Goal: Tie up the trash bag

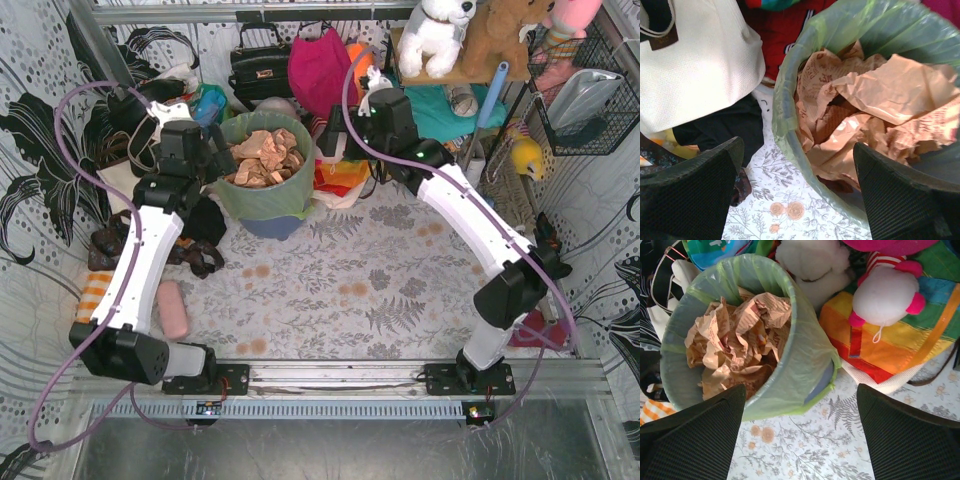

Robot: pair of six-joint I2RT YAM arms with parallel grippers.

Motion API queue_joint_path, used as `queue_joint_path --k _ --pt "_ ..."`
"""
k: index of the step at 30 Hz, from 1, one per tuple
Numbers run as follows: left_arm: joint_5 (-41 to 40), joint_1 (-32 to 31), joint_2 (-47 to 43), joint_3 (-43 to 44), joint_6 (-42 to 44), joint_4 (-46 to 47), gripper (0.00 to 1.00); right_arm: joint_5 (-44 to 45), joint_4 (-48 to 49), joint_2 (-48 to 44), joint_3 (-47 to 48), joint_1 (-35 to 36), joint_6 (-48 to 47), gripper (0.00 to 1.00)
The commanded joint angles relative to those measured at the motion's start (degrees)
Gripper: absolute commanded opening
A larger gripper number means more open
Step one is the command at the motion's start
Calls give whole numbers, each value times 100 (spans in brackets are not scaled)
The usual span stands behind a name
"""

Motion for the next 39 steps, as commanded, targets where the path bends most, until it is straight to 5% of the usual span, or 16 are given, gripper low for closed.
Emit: queue_joint_path --k 1,14,15,33,35,37,39 --pt "612 324 385 268 296 -70 96 253 -557 493 693 176 321 90" --pt "733 550 1009 746 327 18 92 -197 -746 1626 1762 388 715 68" --pt "841 561 1031 785 343 21 71 -227 -753 1692 1808 388 734 65" --pt "1303 689 1393 1006 472 79 26 -229 -939 2028 2073 391 839 27" --pt "1271 688 1401 1015 461 65 27 -240 -949 2033 2090 393 838 27" --pt "1238 689 1442 1029 463 51 48 -234 -948 2040 2100 393 839 27" --pt "1192 684 1515 1092 460 1 51 -213 -956 2050 2112 394 830 27"
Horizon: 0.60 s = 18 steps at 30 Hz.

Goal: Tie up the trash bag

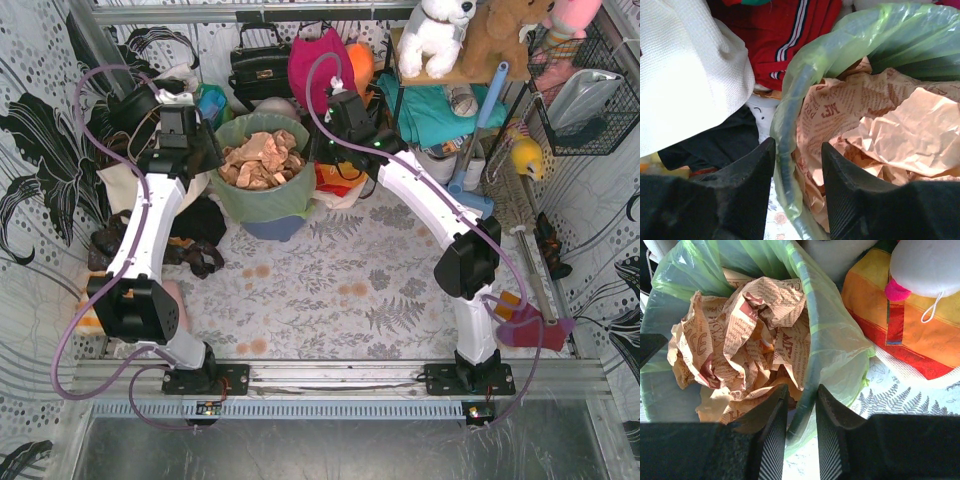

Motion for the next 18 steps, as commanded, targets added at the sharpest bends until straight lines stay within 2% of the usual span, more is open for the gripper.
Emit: queue_joint_path --k 1,3,5,9,12,18 --pt "-11 11 168 274 46 117 50 -1 -113 98 230 40 43 27" --pt "-23 11 222 317 43 88 39 16 -139 118 261 42 42 25" --pt "21 11 235 312 44 75 24 26 -163 136 289 41 29 23" --pt "130 11 152 320 42 27 1 51 -289 143 435 44 -9 12" --pt "331 -8 77 441 67 -127 0 89 -422 118 581 45 -44 1" --pt "100 -662 -129 784 125 -647 0 340 -1076 -223 861 46 -234 0"
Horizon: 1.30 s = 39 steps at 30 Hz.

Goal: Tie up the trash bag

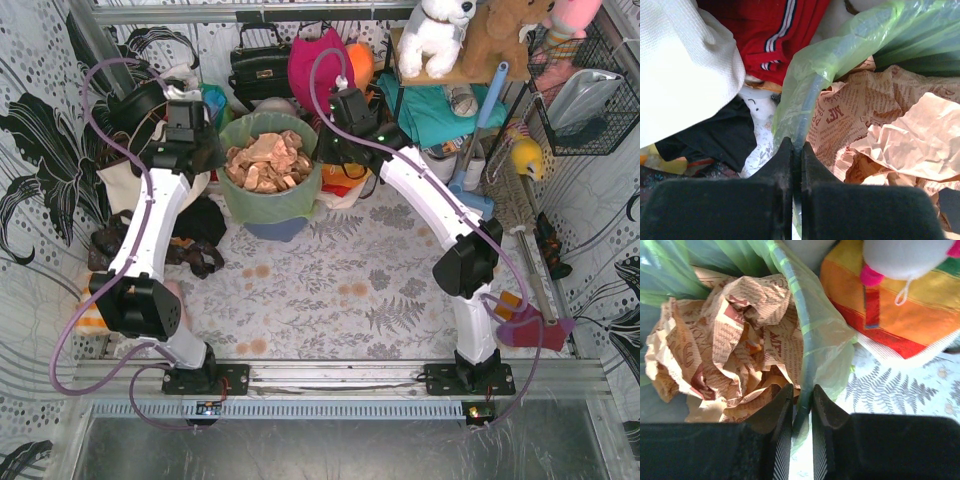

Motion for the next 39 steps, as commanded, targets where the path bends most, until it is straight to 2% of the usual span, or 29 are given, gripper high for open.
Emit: queue_joint_path --k 1,16,19,25,39 --pt "-52 -672 -374 394 160 -274 0 141 -425 -415 354 51 -334 0" --pt "-332 -3069 -1301 259 -692 -1314 0 498 -1847 -3156 -1758 51 -403 0" --pt "-255 -3388 -1418 173 -891 -1488 0 458 -2086 -3567 -1898 52 -389 0" --pt "11 -3835 -1701 -387 -1320 -1685 0 370 -2704 -3968 -2036 51 -328 0" --pt "788 -4008 -2350 -1261 -1855 -2009 0 411 -2547 -4218 -3004 51 -159 0"
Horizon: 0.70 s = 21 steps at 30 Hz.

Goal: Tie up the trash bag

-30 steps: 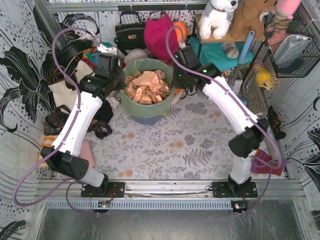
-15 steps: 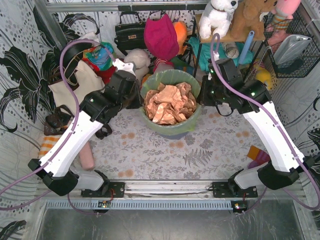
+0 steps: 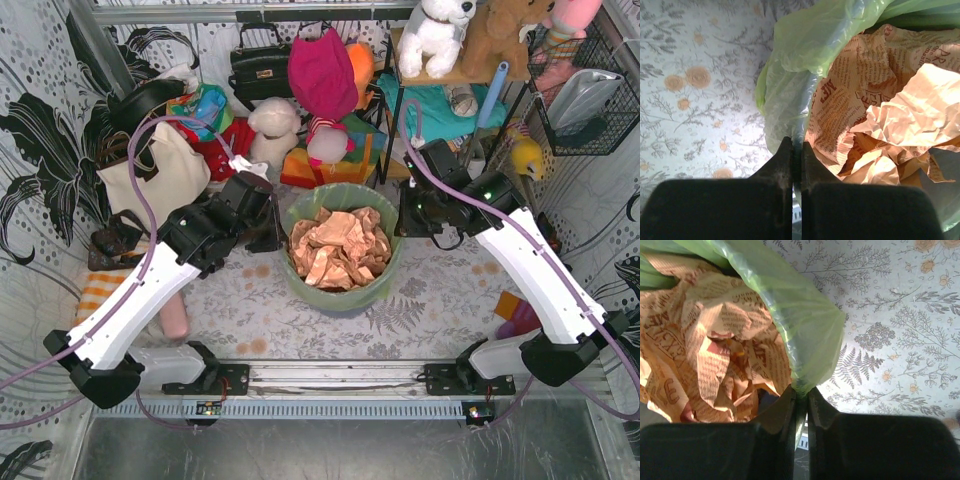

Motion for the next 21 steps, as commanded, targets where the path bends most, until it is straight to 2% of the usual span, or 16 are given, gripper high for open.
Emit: queue_joint_path --k 1,5,11,14,16,19,21 --pt "1110 -227 -241 -111 232 -268 0 46 675 -121 -66 12 -43 0" --pt "1140 -236 -244 -168 220 -384 0 111 751 -127 -146 12 -26 0" --pt "792 -236 -210 -209 255 -393 22 262 817 -77 -243 12 -7 0" --pt "632 -231 -181 -93 265 -389 39 380 833 -76 -239 12 -6 13" --pt "461 -235 -197 24 293 -370 51 432 828 -72 -195 12 -20 27" --pt "44 -227 -235 268 354 -369 61 578 806 -46 -13 12 -87 44" --pt "-231 -227 -207 488 378 -422 64 712 743 -25 165 7 -149 53"
